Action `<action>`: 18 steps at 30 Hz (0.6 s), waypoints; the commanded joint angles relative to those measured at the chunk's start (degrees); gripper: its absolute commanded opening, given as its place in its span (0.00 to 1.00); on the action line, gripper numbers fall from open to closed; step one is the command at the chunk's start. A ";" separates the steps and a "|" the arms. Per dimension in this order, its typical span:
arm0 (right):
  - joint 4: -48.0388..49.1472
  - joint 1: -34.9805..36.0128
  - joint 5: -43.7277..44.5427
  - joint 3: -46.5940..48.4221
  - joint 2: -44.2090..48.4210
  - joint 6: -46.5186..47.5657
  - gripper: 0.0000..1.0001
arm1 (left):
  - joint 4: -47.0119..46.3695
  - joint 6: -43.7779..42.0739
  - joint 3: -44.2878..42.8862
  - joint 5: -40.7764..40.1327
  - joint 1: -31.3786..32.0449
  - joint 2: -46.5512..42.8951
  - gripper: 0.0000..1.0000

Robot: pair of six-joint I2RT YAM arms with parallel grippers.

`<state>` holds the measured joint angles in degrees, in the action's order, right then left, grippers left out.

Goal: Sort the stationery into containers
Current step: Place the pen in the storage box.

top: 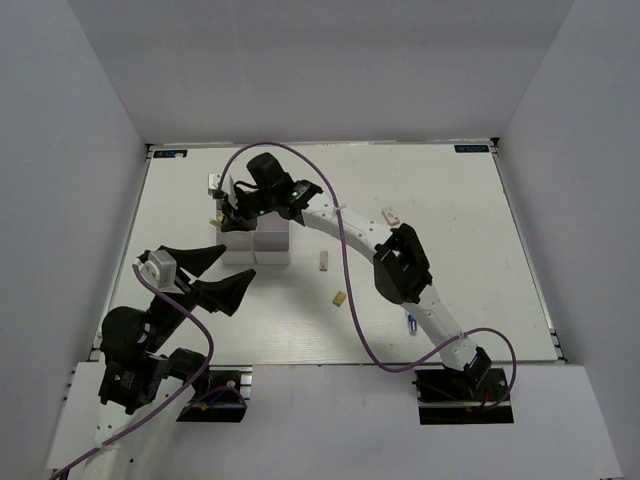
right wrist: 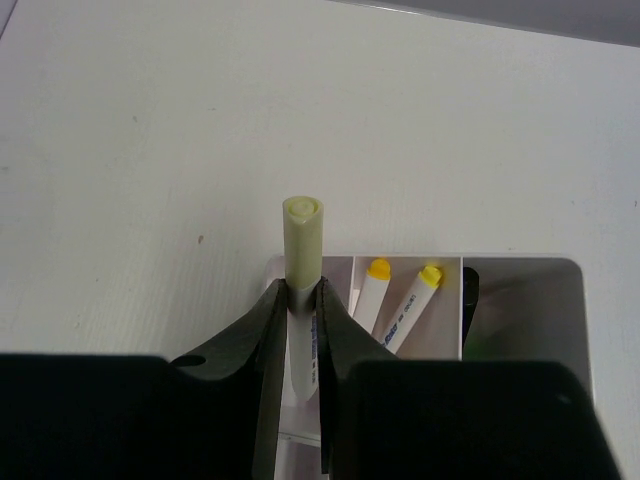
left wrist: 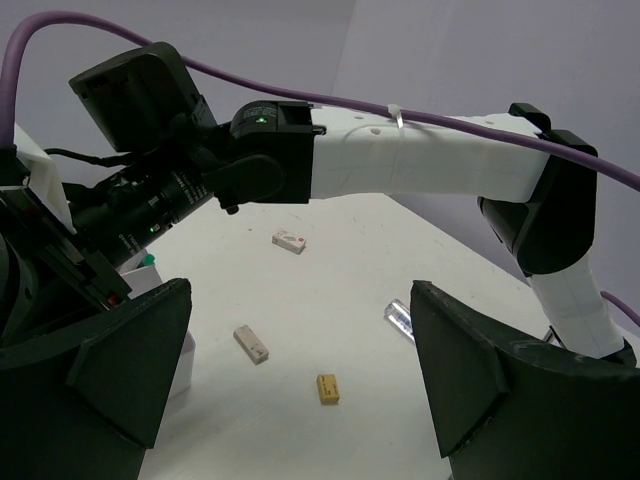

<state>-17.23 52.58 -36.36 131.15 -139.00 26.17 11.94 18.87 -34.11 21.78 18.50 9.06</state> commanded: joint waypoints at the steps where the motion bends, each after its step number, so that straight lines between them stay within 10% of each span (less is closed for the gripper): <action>1: -1.13 -0.28 -3.19 2.79 5.40 0.46 0.00 | -0.61 -0.59 0.53 0.72 -0.31 -0.09 1.00; 18: 2.29 -0.46 4.45 2.88 4.09 3.80 0.00 | -0.61 -0.59 0.53 0.72 -0.31 -0.09 1.00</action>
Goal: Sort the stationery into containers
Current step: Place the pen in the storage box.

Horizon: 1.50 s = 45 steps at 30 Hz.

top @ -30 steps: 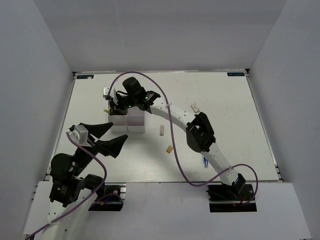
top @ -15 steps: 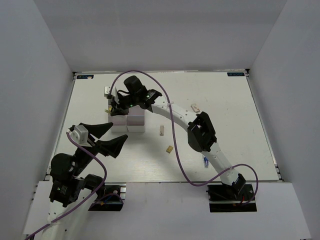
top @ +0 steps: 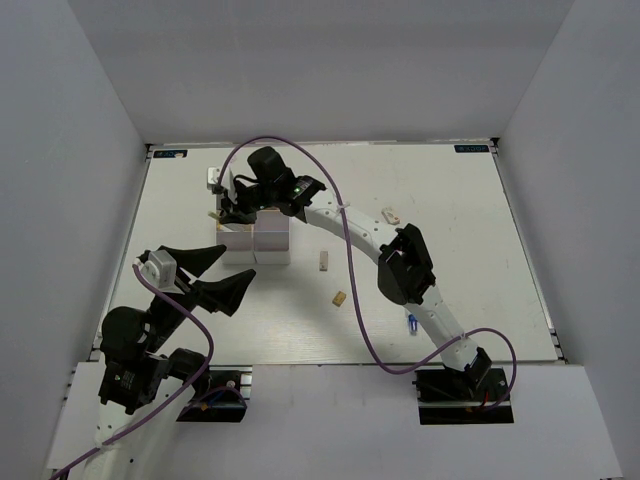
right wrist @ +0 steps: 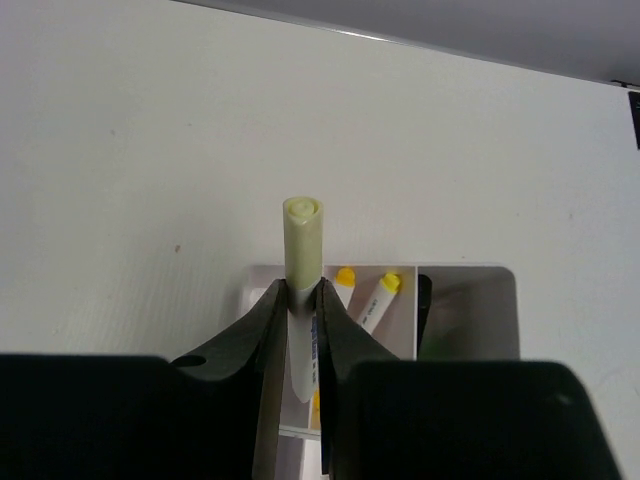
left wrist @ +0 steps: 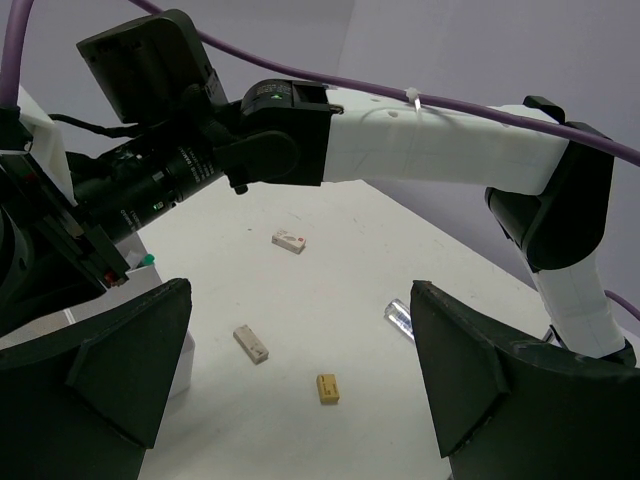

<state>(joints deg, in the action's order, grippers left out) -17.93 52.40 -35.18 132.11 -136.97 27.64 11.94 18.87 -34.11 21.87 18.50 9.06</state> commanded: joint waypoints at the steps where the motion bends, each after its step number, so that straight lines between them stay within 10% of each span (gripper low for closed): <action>1: 3.60 -0.37 3.88 1.92 1.97 2.59 0.00 | -0.61 -0.59 0.53 0.63 -0.31 -0.09 1.00; 10: 5.01 -1.25 5.73 0.34 0.47 2.51 0.00 | -0.61 -0.59 0.53 0.63 -0.31 -0.09 1.00; 31: 5.45 -1.25 6.35 -2.83 -1.72 1.28 0.44 | -0.61 -0.59 0.53 0.10 -0.31 -0.09 1.00; 45: 5.35 -7.47 20.39 -17.31 21.15 -3.63 0.30 | -1.66 1.77 1.06 -2.26 -0.31 6.38 1.00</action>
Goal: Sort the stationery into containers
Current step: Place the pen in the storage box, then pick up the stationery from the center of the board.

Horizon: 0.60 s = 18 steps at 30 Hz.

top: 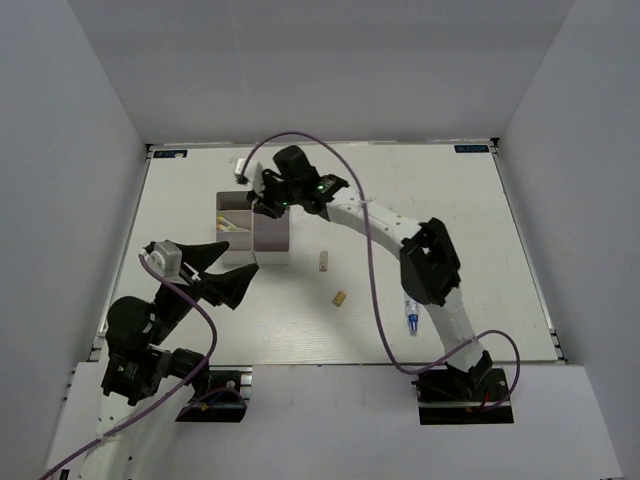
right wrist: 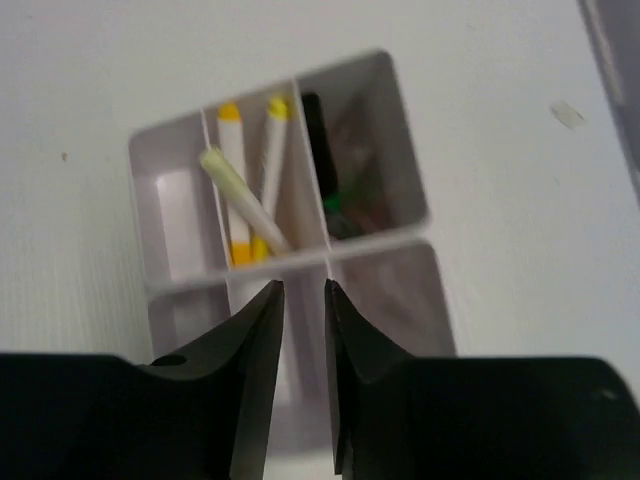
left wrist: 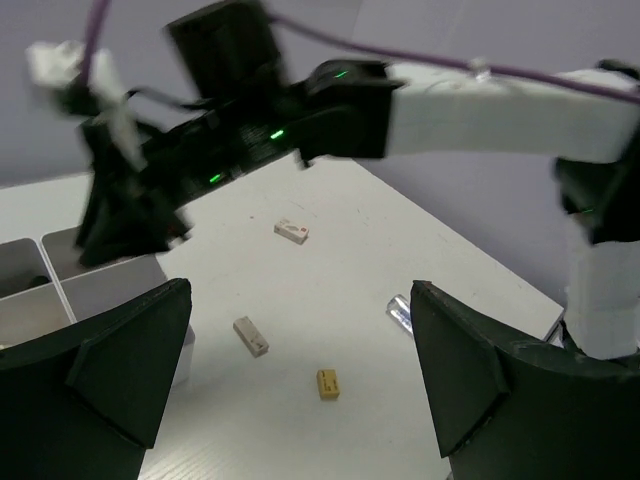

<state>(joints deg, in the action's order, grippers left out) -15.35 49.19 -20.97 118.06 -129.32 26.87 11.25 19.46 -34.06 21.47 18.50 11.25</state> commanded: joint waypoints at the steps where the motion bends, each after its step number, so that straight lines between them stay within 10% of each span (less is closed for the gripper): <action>1: 3.74 -4.80 7.42 -8.58 15.74 -3.05 0.28 | -0.96 1.19 0.50 -1.87 -0.31 5.79 1.00; 7: 13.24 -13.21 19.91 -39.24 38.05 -6.73 0.22 | 0.62 2.25 -3.37 0.84 -0.31 23.60 0.94; 12: 5.70 -19.74 20.36 -46.25 45.73 -12.28 0.43 | 2.28 3.48 -9.15 -0.19 2.84 38.12 0.90; 18: 3.49 -27.73 16.14 -57.40 54.51 -17.64 0.43 | 9.13 2.42 -18.74 -12.23 14.33 57.53 0.89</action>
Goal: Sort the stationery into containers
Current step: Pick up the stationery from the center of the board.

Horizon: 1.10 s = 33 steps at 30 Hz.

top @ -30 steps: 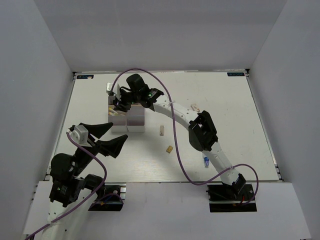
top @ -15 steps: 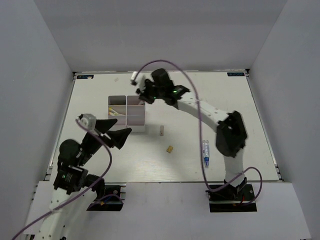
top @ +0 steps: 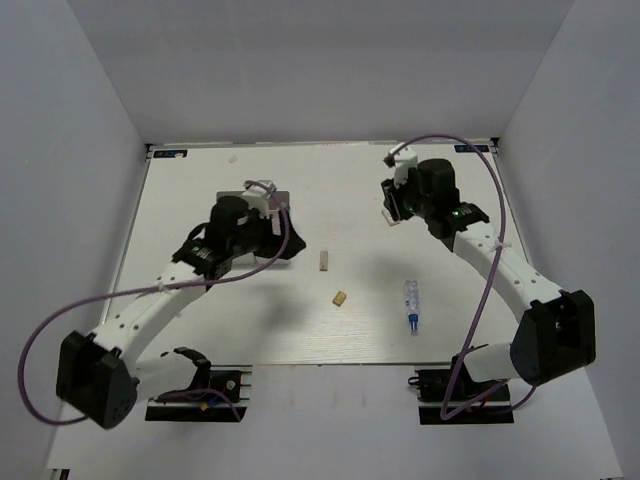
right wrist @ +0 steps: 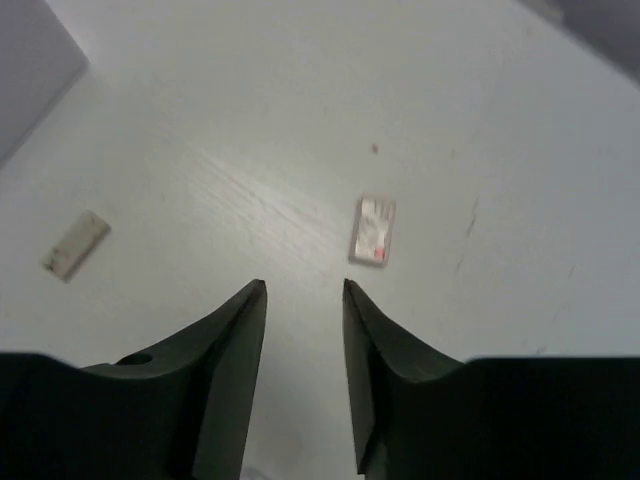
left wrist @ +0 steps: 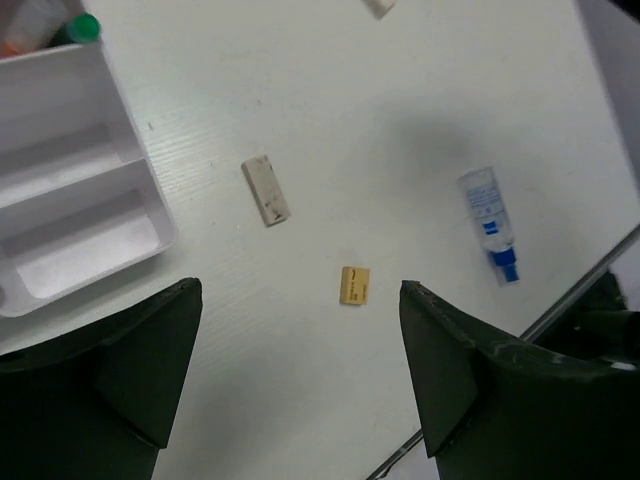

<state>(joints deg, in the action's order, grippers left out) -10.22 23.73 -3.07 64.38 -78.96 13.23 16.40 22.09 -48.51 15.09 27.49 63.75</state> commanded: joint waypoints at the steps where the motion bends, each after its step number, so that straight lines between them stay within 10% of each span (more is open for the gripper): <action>1: -3.21 -2.72 -3.33 -3.73 4.86 -4.18 0.39 | 4.94 -0.20 -5.79 -9.43 7.30 7.25 0.89; 2: -5.32 -4.11 -3.87 -3.30 5.13 -4.36 0.30 | 6.43 -0.20 -8.85 -11.12 9.32 9.53 0.89; 3: -6.03 -4.47 -4.74 -3.12 5.83 -4.71 0.00 | 7.23 -0.20 -10.36 -13.05 11.26 11.73 0.89; 16: -6.74 -11.51 -12.48 -6.63 9.79 -7.43 0.06 | 13.57 3.04 -27.77 -34.95 20.68 41.27 0.55; 33: -4.64 -14.41 -18.02 -9.45 14.27 -8.05 0.07 | 19.28 8.68 -36.40 -36.36 20.15 53.15 0.66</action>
<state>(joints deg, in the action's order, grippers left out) -16.64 10.09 -18.87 55.31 -66.32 6.07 34.15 29.28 -85.10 -20.25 47.99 117.86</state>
